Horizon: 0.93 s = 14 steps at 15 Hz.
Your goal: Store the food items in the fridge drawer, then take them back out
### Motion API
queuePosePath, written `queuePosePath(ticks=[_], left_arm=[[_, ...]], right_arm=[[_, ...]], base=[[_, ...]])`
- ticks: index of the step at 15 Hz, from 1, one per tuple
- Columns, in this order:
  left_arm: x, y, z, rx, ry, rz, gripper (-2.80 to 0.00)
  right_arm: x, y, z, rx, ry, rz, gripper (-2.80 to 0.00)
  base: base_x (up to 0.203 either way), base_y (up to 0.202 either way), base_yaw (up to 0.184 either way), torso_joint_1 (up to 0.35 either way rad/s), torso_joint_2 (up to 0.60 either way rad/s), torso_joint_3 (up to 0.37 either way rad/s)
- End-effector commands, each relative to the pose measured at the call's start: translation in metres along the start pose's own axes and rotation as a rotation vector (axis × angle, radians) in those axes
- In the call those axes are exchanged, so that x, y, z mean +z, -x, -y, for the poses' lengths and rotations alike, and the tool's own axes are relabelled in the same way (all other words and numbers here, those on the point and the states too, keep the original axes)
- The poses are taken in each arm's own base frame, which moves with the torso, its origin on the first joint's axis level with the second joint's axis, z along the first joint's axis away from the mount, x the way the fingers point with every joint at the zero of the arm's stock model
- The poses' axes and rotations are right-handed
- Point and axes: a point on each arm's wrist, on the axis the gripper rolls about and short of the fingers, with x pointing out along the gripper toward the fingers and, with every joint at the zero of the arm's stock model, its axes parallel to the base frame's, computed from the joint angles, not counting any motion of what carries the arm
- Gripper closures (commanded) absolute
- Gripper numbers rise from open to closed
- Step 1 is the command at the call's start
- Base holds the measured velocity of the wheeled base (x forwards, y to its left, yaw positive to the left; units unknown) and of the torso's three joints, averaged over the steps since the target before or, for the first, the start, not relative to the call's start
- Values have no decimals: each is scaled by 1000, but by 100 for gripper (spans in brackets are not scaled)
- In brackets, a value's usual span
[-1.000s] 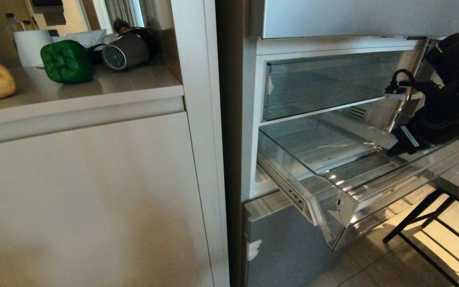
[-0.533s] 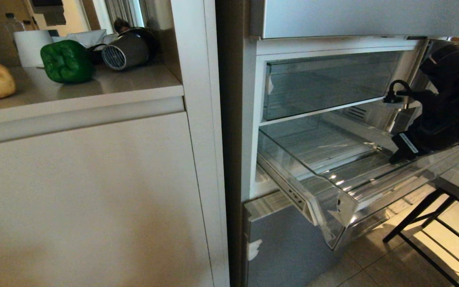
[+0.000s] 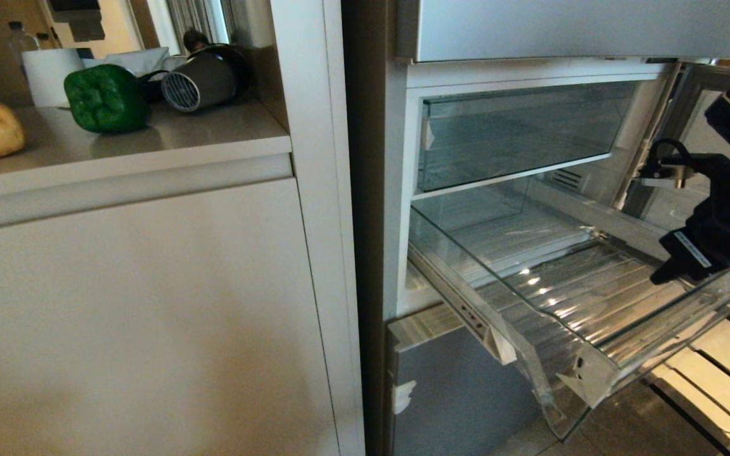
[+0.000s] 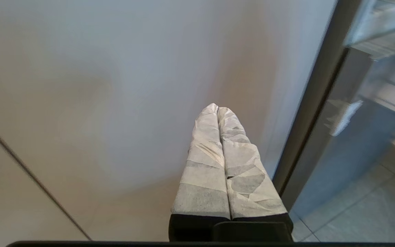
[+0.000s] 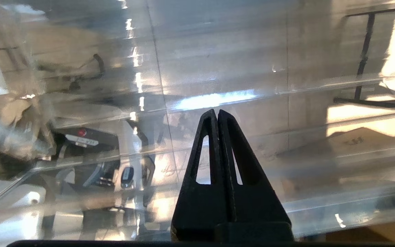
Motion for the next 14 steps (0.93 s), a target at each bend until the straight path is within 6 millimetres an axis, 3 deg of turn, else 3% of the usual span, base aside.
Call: queuePosePath(ticks=[1, 10, 14], left_arm=[[-3, -1, 0, 0, 0, -10, 0], [-3, -1, 0, 0, 0, -10, 0], [-3, -1, 0, 0, 0, -10, 0]], right_arm=[[-10, 11, -2, -8, 8, 14, 0], [-11, 20, -2, -17, 9, 49, 0], [-16, 13, -4, -7, 10, 6, 0]], base=[[0, 0, 0, 0, 0, 0], [0, 0, 0, 0, 0, 0], [0, 0, 0, 0, 0, 0]])
